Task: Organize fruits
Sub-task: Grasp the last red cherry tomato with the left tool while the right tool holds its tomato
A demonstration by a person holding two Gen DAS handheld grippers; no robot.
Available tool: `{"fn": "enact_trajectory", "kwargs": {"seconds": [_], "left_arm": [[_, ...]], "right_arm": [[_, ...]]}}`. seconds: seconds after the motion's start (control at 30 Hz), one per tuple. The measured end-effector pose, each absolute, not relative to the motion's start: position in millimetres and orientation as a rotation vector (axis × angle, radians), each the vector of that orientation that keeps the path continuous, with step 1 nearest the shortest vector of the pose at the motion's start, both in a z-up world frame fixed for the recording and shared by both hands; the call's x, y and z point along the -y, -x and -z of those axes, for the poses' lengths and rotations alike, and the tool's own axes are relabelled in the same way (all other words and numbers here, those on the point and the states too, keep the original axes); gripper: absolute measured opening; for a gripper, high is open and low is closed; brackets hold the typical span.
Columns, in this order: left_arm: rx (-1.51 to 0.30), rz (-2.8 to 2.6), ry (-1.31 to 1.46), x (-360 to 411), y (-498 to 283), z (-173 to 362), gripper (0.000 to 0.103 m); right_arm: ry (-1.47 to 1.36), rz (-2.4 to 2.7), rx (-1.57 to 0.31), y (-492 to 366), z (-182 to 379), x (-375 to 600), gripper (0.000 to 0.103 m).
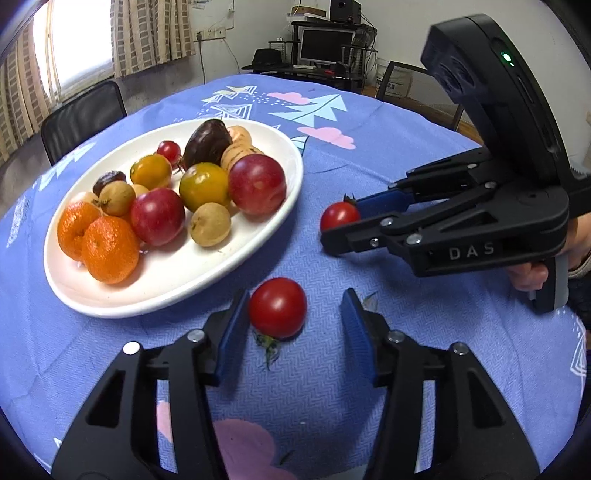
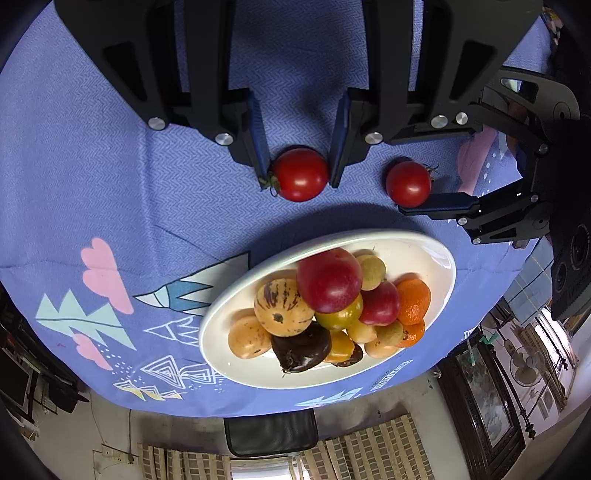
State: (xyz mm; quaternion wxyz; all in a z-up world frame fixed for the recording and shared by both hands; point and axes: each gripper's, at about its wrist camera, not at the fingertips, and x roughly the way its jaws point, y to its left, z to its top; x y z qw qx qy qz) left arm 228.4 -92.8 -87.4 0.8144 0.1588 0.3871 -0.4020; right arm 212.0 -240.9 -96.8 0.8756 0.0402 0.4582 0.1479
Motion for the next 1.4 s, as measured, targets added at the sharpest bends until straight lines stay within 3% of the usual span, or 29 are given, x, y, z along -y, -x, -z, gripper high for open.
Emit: {"fn": "enact_trajectory", "kwargs": {"seconds": [0.27,0.63,0.77,1.4], "left_arm": [[-0.857,0.854,-0.323,89.2,-235.1,91.1,0.042],[-0.837,0.818,-0.376,92.7,-228.7,90.7,0.042],[-0.831,0.794,-0.375,94.2,-228.5,90.3,0.032],[-0.813,0.740,-0.244,69.1,-205.0,70.7,0.031]], "right_arm": [[-0.077,-0.308,-0.955,-211.5,97.2,239.9,0.031],[-0.074,-0.306,-0.954,-211.3,96.8,239.5,0.031],[-0.075,-0.306,-0.954,-211.0,96.9,239.3,0.031],[-0.074,-0.339,-0.969,-205.7,93.0,238.6,0.031]]}}
